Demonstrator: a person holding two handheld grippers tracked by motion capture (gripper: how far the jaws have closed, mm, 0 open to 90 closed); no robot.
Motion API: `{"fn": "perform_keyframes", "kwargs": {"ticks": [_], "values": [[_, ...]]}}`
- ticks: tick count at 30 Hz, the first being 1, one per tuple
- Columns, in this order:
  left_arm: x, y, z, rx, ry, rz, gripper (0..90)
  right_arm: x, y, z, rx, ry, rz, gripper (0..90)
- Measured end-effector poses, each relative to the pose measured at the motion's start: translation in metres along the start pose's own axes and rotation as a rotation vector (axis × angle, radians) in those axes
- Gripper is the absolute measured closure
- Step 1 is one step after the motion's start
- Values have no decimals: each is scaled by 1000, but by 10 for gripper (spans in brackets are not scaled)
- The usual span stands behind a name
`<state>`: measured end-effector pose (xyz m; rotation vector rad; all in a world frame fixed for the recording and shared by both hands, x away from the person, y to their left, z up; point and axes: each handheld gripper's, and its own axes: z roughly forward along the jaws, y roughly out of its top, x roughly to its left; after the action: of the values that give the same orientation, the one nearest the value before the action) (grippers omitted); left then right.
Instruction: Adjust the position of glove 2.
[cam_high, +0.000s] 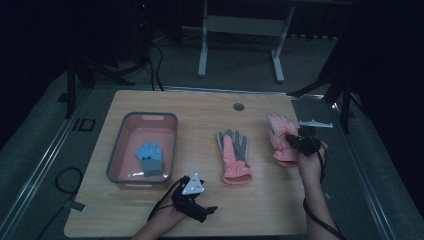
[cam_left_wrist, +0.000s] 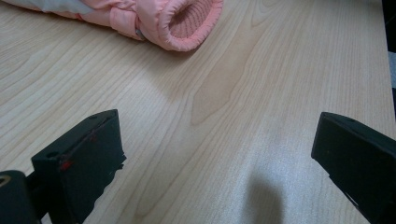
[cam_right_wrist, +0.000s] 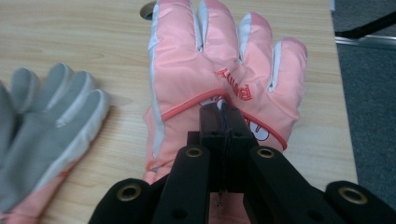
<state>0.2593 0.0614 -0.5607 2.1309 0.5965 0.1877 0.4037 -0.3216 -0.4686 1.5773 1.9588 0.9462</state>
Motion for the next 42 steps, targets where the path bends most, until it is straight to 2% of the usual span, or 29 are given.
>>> {"fn": "perform_keyframes", "kwargs": {"ticks": [3,6,8,13,19,25,28,30,33,35,38,40,42], "values": [[0,0,0,0,-5,3,23,7,-3,-14,-18,-9,31,896],[0,0,0,0,-4,3,23,12,-7,-21,-23,-23,33,895],[0,1,0,2,-4,6,23,19,-15,-31,-29,-24,56,895],[-2,1,0,6,1,15,23,29,-29,-34,-3,-49,61,895],[-1,1,0,4,-3,13,23,32,-49,-27,31,-65,78,894],[-2,1,0,7,-2,18,23,35,-63,-1,79,-83,61,886],[-2,1,0,8,-4,18,23,35,-68,7,87,-85,38,860],[-2,1,0,8,-5,18,23,35,-67,7,81,-77,45,848],[-1,0,0,3,-7,13,23,32,-63,3,81,-34,-24,775],[-2,1,0,6,-6,17,23,26,-59,-1,75,-26,-48,737],[-1,1,0,9,-5,16,23,16,-53,-8,62,39,-71,707],[0,0,0,4,-10,5,23,10,-50,-9,52,111,-115,701],[0,0,0,4,-9,2,23,7,-48,-9,62,128,-117,700]]}}
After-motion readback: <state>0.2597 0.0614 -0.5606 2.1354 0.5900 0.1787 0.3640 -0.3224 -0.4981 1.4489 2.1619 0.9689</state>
